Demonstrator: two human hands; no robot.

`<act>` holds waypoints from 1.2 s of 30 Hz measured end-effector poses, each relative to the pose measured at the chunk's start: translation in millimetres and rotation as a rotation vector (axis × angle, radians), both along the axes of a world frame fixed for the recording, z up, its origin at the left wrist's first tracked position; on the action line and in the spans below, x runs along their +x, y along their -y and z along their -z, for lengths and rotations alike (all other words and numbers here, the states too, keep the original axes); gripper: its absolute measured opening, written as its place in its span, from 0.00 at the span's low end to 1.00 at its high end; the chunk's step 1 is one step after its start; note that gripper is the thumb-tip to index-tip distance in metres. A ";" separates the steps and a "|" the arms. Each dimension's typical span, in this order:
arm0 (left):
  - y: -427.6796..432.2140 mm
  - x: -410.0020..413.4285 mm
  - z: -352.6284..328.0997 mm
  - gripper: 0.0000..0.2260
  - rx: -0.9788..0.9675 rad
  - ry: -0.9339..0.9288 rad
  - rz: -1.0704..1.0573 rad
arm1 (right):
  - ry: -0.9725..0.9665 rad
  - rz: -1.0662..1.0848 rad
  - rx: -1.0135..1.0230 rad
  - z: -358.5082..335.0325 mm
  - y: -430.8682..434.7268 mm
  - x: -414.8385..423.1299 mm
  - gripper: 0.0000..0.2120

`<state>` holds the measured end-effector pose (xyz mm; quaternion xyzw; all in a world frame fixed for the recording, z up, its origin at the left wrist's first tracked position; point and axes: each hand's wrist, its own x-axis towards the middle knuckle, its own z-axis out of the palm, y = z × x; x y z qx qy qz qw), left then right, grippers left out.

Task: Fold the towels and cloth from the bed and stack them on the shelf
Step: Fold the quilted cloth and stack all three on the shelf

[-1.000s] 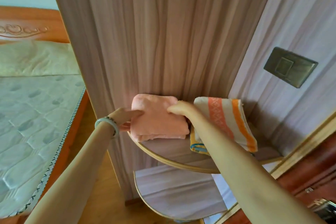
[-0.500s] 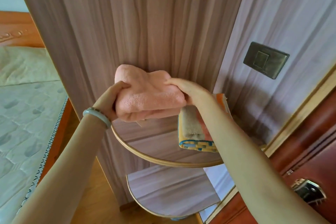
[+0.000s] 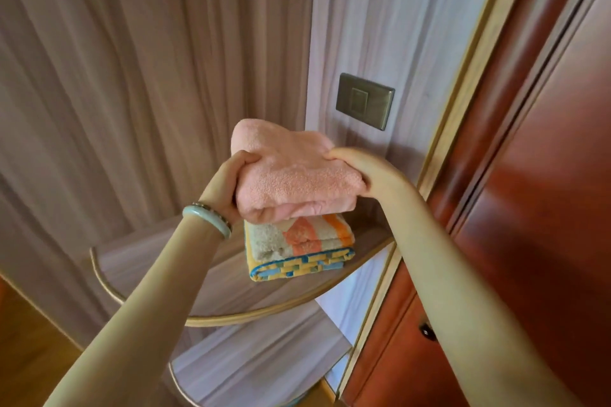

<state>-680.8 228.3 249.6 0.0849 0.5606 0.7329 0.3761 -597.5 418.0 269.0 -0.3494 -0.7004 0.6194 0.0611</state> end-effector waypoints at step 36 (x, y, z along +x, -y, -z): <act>19.2 0.0 99.3 0.36 -0.147 -0.199 0.031 | -0.050 -0.428 0.383 76.5 1.8 64.9 0.46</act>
